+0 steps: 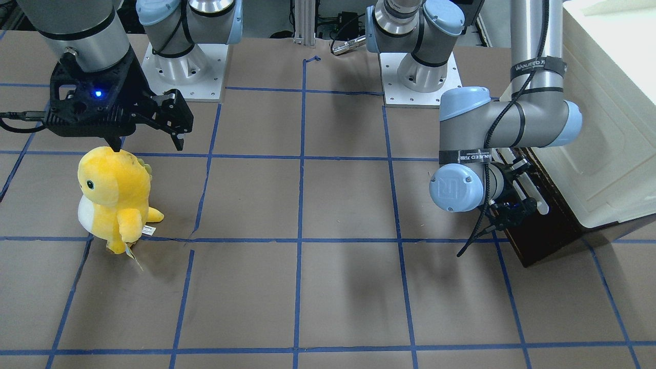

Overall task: Pull drawer sideways
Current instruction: 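Close the left gripper around the white drawer handle, then pull the handle with the left gripper, sliding the drawer open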

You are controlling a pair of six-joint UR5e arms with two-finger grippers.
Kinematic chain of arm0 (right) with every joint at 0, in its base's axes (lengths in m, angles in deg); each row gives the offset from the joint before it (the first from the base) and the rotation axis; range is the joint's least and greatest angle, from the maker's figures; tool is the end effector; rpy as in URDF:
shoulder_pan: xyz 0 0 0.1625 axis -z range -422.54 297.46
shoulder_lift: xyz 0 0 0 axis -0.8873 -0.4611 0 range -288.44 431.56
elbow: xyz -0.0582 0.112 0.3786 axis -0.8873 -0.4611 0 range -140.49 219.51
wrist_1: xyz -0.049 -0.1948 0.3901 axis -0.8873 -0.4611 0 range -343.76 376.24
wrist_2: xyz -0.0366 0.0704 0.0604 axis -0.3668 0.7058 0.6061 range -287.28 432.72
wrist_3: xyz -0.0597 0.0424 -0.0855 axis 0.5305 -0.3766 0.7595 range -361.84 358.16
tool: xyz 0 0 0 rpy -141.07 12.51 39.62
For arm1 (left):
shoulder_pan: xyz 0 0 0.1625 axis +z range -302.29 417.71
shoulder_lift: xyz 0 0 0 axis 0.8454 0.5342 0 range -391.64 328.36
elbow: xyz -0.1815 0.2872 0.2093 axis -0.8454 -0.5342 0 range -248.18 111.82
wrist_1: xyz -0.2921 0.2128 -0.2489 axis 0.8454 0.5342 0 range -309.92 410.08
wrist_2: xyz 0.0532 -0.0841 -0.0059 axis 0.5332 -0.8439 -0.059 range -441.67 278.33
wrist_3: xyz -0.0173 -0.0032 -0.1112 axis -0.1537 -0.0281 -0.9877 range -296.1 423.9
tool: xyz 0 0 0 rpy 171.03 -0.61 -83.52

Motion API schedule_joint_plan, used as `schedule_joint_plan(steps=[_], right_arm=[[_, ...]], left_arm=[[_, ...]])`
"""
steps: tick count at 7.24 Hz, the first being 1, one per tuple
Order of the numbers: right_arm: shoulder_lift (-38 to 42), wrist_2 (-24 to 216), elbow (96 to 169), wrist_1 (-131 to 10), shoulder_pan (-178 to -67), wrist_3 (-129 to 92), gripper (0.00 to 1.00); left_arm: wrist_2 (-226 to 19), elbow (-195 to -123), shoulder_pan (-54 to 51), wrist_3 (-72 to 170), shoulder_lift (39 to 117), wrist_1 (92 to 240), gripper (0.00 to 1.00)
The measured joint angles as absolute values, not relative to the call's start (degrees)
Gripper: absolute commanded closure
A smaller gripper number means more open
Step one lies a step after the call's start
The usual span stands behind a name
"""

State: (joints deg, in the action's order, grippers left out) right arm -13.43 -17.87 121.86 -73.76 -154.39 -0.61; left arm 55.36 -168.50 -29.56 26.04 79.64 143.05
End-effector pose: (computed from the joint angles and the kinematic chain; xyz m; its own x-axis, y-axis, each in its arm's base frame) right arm 0.1501 -0.5527 0.4714 -0.9985 -0.0534 0.0112 -0.0539 0.9975 -0.0458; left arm -0.0251 -0.5412 0.1954 -0.5291 -0.2029 -0.8239 -0.4609 0.8840 0.0783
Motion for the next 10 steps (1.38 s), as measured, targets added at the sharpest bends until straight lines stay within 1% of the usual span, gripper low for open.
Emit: schedule_joint_plan(steps=[10], right_arm=[[-13.4,-17.9,121.9,-73.8,-154.4,-0.6,0.00]], left_arm=[[54.5,-167.2,-31.2,24.8,80.7,143.8,1.00]])
